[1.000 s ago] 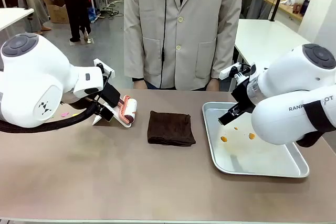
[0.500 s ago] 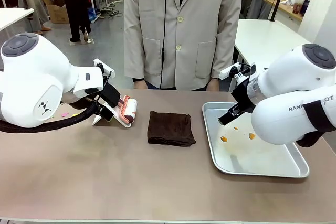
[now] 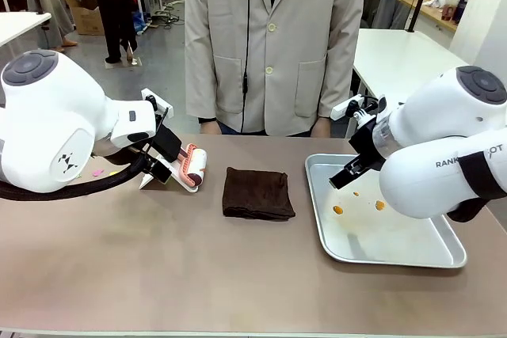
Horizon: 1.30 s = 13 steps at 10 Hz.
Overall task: Clean the surface of the table.
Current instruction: Hold the Lint Roller with your left hand and the towel with your right hand.
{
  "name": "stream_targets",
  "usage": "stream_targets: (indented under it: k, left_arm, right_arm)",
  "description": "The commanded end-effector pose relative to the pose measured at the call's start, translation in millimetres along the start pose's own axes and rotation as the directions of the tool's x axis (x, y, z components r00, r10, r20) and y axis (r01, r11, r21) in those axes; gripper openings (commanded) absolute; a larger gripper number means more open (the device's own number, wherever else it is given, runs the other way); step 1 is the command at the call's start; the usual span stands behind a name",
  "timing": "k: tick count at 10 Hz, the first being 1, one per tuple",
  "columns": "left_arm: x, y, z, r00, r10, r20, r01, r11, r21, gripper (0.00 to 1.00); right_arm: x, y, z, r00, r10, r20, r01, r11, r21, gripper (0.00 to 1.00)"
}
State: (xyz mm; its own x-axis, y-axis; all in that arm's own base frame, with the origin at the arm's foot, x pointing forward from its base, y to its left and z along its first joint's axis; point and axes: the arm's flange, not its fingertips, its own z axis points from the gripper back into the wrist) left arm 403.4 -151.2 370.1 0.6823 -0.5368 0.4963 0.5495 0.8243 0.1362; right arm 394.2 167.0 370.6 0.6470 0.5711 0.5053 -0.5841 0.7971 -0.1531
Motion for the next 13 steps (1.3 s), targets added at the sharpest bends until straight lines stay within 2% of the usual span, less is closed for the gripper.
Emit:
stream_targets:
  k: [1,3,6,7,8,9,13]
  left_arm:
    - [0.0,0.0,0.0,1.000,0.000,0.000,0.000,1.000,0.000,1.00]
    - [0.1,0.7,-0.4,1.000,0.005,0.008,-0.005,1.000,0.005,1.00]
    - [-0.4,-2.2,-1.1,1.000,0.007,0.001,-0.007,1.000,0.008,1.00]
    - [-0.8,0.3,-1.5,1.000,0.001,-0.007,-0.001,1.000,0.014,1.00]
    - [-1.2,-0.2,-2.4,1.000,0.014,-0.018,-0.013,1.000,0.013,1.00]
    - [-0.6,2.2,-0.3,1.000,0.004,-0.002,-0.004,1.000,0.004,1.00]
    - [-0.6,2.2,-0.3,1.000,0.004,-0.002,-0.004,1.000,0.004,1.00]
  right_arm:
    - [0.0,0.0,0.0,1.000,0.000,0.000,0.000,1.000,0.000,1.00]
    - [-4.1,7.7,11.0,1.000,0.007,-0.015,-0.007,1.000,0.024,1.00]
    - [3.4,1.0,53.2,0.988,-0.133,-0.082,0.147,0.970,0.196,1.00]
    - [6.1,-5.1,61.9,0.987,-0.141,-0.079,0.152,0.976,0.158,1.00]
    - [6.4,-7.7,75.1,0.989,-0.138,-0.045,0.143,0.976,0.166,1.00]
    - [4.5,16.4,44.3,0.989,-0.123,-0.076,0.134,0.978,0.159,1.00]
    - [4.5,16.4,44.3,0.989,-0.123,-0.076,0.134,0.978,0.159,1.00]
